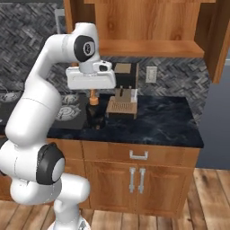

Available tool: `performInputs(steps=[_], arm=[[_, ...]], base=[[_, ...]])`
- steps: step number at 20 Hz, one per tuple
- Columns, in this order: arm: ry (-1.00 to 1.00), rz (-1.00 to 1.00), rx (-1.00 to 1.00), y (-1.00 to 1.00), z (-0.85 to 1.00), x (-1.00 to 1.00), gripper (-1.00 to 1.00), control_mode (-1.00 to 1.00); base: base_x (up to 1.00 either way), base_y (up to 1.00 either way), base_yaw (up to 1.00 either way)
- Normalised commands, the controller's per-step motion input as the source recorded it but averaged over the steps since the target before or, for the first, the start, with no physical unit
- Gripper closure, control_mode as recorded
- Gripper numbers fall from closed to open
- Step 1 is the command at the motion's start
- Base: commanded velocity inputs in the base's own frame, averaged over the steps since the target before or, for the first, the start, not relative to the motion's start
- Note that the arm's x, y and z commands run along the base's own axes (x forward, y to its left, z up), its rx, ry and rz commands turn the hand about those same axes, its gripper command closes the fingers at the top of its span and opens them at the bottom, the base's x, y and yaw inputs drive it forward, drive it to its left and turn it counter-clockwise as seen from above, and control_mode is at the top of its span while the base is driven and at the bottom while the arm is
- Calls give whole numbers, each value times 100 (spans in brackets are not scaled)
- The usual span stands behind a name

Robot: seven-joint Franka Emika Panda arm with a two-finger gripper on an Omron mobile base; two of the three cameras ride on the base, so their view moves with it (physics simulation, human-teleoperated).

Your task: Pick up the soap dispenser and soap dispenser from the sink, and place them back in the cabinet, and close the cabinet doors.

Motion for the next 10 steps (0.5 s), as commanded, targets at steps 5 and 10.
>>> performInputs(steps=[5,10], arm=[[0,0,0,0,0,0,100,100],[0,0,0,0,0,0,100,100]], base=[[42,-32,0],[56,-48,1]])
